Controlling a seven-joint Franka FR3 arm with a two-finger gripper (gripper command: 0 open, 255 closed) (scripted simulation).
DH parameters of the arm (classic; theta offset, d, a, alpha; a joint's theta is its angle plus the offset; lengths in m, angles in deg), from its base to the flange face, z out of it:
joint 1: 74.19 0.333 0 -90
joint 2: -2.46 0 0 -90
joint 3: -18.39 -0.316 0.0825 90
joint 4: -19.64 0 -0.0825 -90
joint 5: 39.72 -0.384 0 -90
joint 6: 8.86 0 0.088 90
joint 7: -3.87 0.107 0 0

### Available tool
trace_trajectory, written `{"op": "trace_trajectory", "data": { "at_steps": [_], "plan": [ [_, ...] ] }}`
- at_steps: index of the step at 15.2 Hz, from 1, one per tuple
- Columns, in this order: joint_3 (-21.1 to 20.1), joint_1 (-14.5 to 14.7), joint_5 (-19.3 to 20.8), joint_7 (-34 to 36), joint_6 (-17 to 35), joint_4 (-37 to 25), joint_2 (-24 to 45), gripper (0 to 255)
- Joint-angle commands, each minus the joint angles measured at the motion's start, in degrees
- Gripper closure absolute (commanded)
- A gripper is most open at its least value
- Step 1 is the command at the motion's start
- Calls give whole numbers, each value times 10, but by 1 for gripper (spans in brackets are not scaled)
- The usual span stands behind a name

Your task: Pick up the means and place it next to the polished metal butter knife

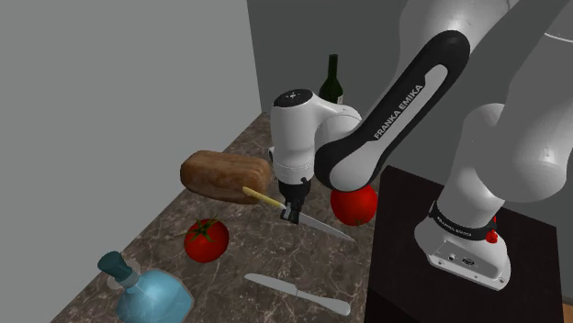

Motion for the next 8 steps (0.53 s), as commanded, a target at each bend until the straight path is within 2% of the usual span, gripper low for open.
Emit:
{"op": "trace_trajectory", "data": {
  "at_steps": [1, 2, 3, 8],
  "plan": [
    [0, 0, 0, 0, 0, 0, 0, 255],
    [0, 0, 0, 0, 0, 0, 0, 255],
    [0, 0, 0, 0, 0, 0, 0, 0],
    [0, 0, 0, 0, 0, 0, 0, 0]
  ]
}}
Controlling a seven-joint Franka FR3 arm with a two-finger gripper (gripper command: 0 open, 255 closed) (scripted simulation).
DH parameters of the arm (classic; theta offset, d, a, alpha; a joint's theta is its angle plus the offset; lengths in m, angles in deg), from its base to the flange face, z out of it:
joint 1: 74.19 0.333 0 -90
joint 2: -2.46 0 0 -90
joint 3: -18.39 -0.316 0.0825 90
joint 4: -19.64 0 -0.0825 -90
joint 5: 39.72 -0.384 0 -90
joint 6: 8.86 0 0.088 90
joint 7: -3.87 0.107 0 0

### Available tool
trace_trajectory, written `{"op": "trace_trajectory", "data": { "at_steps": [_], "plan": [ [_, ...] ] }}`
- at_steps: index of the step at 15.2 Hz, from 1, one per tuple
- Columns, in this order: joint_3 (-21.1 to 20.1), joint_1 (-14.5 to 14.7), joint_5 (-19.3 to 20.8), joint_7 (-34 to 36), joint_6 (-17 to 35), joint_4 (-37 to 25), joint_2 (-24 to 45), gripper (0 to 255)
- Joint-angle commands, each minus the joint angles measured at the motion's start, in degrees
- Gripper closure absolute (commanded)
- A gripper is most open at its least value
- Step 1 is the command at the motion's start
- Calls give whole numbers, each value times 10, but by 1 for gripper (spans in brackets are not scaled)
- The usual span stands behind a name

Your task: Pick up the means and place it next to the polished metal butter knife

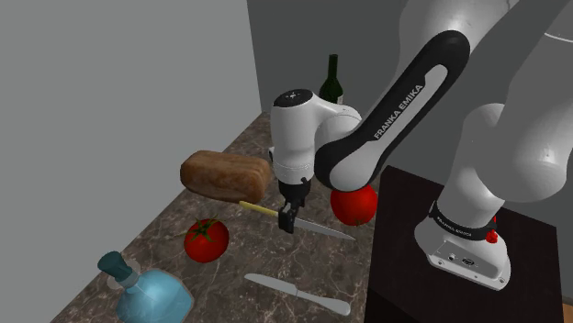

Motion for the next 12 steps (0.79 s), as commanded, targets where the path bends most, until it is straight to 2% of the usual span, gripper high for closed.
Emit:
{"op": "trace_trajectory", "data": {
  "at_steps": [1, 4, 12],
  "plan": [
    [2, 3, -10, -7, -24, -4, -21, 0],
    [9, 9, -29, -22, -90, -19, -74, 0],
    [9, 9, -29, -22, -90, -19, -74, 0]
  ]
}}
